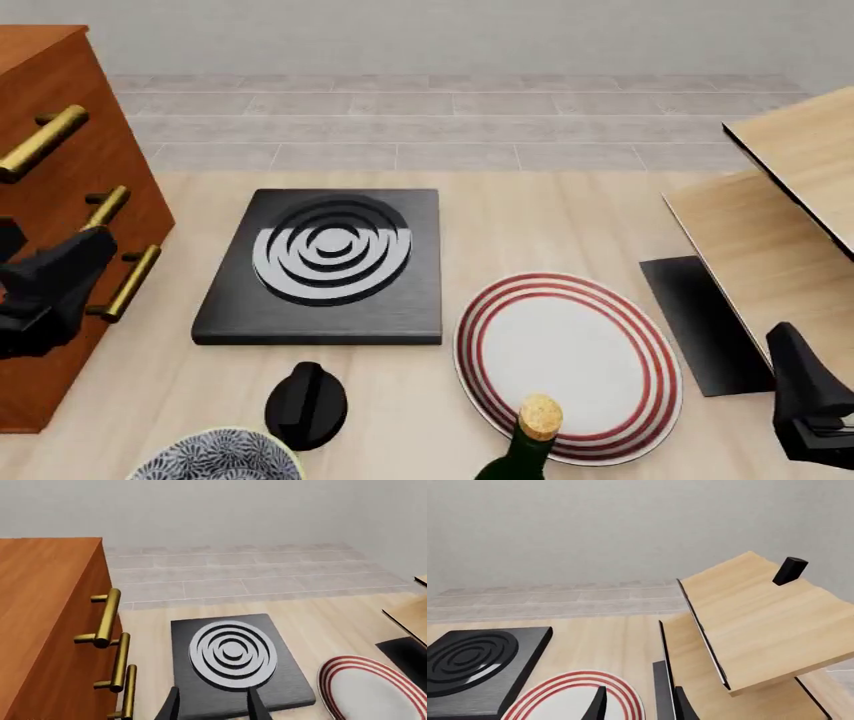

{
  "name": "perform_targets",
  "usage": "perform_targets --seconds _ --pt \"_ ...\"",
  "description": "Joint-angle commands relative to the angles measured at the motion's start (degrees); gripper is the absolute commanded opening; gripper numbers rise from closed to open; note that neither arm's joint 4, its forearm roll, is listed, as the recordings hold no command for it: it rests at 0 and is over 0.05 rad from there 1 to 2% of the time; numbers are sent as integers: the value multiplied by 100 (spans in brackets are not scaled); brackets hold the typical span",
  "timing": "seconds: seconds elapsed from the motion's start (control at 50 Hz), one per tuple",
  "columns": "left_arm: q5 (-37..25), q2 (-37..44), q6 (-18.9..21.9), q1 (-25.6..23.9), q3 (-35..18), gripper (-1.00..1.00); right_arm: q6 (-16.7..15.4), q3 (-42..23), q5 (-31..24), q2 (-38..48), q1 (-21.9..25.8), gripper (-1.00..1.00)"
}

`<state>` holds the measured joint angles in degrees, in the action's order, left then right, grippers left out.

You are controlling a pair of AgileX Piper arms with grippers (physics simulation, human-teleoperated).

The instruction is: Put the bowl on the top of the cabinet.

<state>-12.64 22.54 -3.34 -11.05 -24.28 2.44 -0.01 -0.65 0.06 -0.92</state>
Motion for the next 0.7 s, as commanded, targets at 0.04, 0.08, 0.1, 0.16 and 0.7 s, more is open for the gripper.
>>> perform_targets --seconds 0.04,0.08,0.1,0.16,0.7 --pt "-449 289 65 23 -37 100 19 0 -8 1 -8 100" --pt "-500 347 81 29 -3 100 20 0 -11 1 -7 100" --pt "-544 342 81 52 8 100 19 1 -11 2 -5 100" --pt "-634 352 119 94 -11 100 22 1 -14 3 -8 100" --pt "-2037 -218 430 -21 321 100 -24 1 -34 17 23 100"
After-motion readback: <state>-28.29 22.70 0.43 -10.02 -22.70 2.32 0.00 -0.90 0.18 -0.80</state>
